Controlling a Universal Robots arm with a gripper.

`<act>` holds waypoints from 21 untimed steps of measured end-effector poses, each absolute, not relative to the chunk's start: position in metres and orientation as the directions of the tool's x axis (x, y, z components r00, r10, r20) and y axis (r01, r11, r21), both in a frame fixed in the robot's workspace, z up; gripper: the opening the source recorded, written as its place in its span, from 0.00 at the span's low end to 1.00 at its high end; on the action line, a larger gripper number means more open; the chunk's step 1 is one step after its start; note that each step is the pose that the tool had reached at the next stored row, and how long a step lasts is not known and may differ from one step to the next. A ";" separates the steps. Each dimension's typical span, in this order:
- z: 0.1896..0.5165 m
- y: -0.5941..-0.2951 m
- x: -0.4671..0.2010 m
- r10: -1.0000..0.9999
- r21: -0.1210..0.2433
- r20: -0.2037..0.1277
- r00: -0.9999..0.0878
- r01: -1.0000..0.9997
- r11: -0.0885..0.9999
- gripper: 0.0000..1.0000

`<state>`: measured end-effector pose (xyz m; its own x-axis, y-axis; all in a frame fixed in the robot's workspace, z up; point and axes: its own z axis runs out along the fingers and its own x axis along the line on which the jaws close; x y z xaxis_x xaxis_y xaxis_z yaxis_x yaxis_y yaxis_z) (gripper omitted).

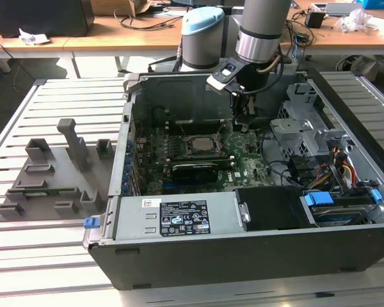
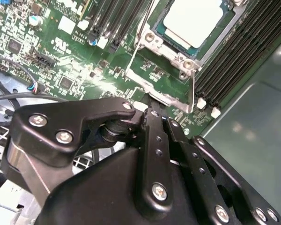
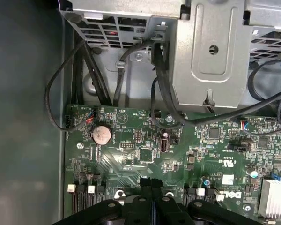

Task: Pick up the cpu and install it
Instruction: 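Close the cpu cover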

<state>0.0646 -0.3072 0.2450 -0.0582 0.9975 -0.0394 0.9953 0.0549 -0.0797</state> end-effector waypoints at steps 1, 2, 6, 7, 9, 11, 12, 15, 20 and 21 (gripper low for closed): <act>0.245 -0.307 0.062 0.998 -0.079 -0.039 -0.058 0.995 0.055 0.11; 0.245 -0.307 0.059 0.998 -0.079 -0.039 -0.058 0.995 0.055 0.11; 0.245 -0.307 0.043 0.998 -0.079 -0.039 -0.058 0.995 0.055 0.11; 0.245 -0.307 0.041 0.998 -0.079 -0.039 -0.058 0.995 0.055 0.11; 0.245 -0.307 0.038 0.998 -0.079 -0.039 -0.058 0.995 0.055 0.11; 0.245 -0.307 0.036 0.998 -0.079 -0.039 -0.058 0.995 0.055 0.11; 0.245 -0.307 0.035 0.998 -0.079 -0.039 -0.058 0.995 0.055 0.11; 0.244 -0.307 0.031 0.998 -0.079 -0.039 -0.058 0.995 0.055 0.11; 0.236 -0.307 0.015 0.998 -0.079 -0.040 -0.058 0.995 0.055 0.11; 0.234 -0.307 0.011 0.998 -0.079 -0.039 -0.058 0.995 0.055 0.11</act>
